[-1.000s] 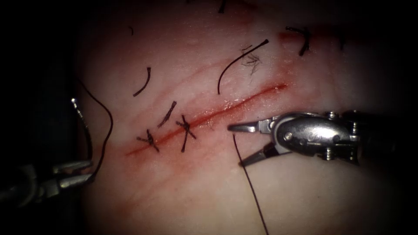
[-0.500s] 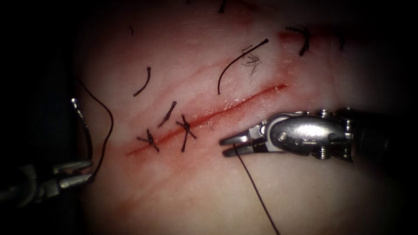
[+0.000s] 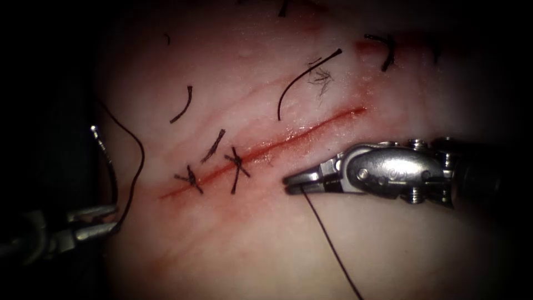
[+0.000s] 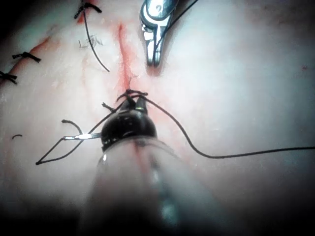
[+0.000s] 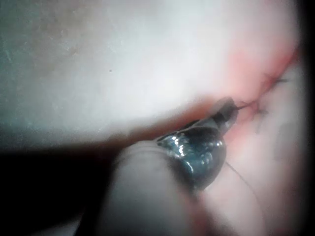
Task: Wound Closure
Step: Pull the suture through the incision with the right tool until a short tail remains on the top side.
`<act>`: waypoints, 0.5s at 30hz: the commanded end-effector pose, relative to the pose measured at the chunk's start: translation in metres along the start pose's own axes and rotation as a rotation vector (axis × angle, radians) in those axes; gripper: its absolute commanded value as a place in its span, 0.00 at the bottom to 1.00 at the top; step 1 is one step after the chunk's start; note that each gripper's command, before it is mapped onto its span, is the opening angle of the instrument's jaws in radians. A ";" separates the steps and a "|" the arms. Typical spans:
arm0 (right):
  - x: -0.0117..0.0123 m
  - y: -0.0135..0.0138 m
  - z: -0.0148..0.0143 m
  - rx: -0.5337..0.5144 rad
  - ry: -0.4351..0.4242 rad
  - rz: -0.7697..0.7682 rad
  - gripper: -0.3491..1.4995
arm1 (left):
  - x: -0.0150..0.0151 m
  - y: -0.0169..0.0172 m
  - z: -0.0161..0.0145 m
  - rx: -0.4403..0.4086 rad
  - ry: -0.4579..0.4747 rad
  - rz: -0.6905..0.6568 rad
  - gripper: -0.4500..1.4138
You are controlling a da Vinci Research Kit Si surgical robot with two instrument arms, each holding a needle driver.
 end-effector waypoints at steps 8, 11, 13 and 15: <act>0.0003 0.0000 0.0009 0.017 -0.001 0.000 0.00 | 0.0001 -0.0001 0.0008 0.000 0.002 0.002 0.05; 0.0007 -0.0005 0.0008 0.038 -0.001 0.009 0.00 | 0.0001 -0.0001 0.0008 0.000 0.002 0.002 0.05; 0.0010 -0.0010 0.0007 0.046 0.004 0.017 0.00 | 0.0001 -0.0001 0.0008 0.000 0.002 0.002 0.05; 0.0015 -0.0016 0.0006 0.053 0.008 0.024 0.00 | 0.0001 -0.0001 0.0008 0.000 0.002 0.002 0.05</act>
